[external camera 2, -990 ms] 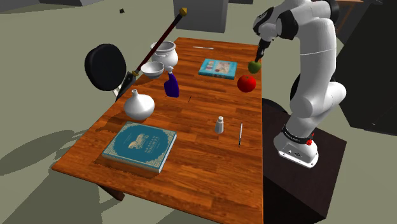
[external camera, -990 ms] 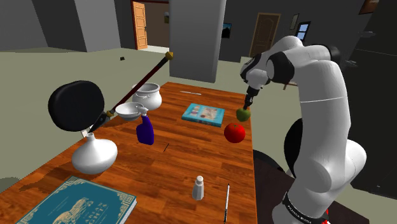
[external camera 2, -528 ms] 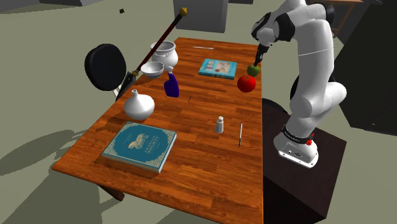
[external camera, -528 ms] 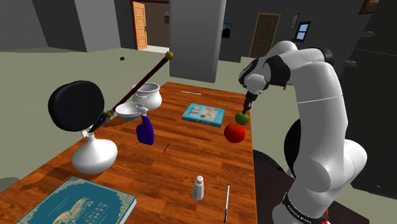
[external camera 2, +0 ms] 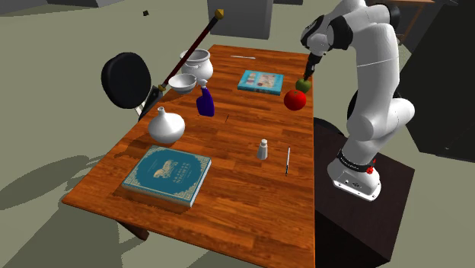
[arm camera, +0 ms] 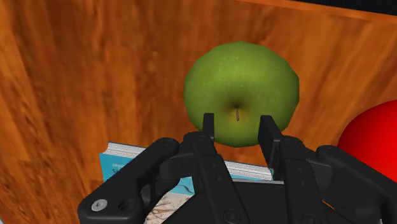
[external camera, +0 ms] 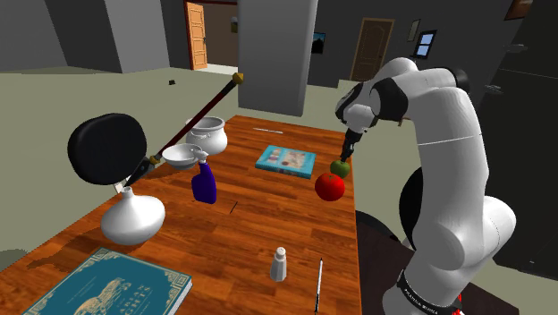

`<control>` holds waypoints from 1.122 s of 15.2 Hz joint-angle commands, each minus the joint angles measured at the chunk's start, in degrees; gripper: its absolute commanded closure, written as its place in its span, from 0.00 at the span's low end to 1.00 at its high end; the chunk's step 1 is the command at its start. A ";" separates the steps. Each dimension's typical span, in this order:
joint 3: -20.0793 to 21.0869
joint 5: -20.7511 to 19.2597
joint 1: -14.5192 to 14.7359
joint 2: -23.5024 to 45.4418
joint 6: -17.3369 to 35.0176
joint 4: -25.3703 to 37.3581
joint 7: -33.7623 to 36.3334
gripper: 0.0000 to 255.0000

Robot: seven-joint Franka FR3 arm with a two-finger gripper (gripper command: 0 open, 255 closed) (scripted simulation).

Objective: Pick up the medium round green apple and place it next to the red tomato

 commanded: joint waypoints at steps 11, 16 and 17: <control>-2.10 -3.08 0.78 -4.28 -4.64 0.88 1.73 0.00; -2.10 -3.08 0.78 -4.27 -4.64 0.88 1.73 0.00; -2.09 -3.07 0.78 -4.27 -4.63 0.88 1.73 0.00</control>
